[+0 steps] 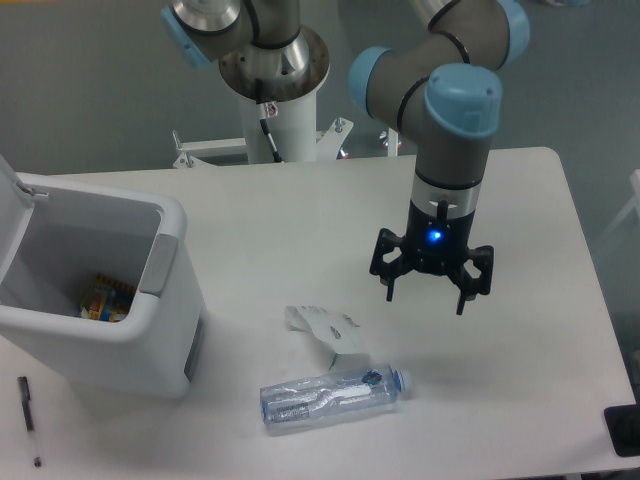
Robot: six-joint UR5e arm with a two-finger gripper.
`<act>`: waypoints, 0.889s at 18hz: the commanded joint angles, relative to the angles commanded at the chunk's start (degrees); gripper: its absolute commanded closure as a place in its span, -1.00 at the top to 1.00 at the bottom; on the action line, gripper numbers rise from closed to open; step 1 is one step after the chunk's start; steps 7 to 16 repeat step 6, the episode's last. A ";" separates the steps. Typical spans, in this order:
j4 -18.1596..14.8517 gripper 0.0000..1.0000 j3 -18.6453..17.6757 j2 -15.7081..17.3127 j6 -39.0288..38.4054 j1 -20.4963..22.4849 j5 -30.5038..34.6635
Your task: Open the trash can
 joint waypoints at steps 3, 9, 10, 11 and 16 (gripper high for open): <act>-0.09 1.00 0.18 -0.71 3.81 -0.88 2.90; 0.00 1.00 0.18 -1.15 3.81 -2.02 5.10; 0.00 1.00 0.18 -1.15 3.81 -2.02 5.10; 0.00 1.00 0.18 -1.15 3.81 -2.02 5.10; 0.00 1.00 0.18 -1.15 3.81 -2.02 5.10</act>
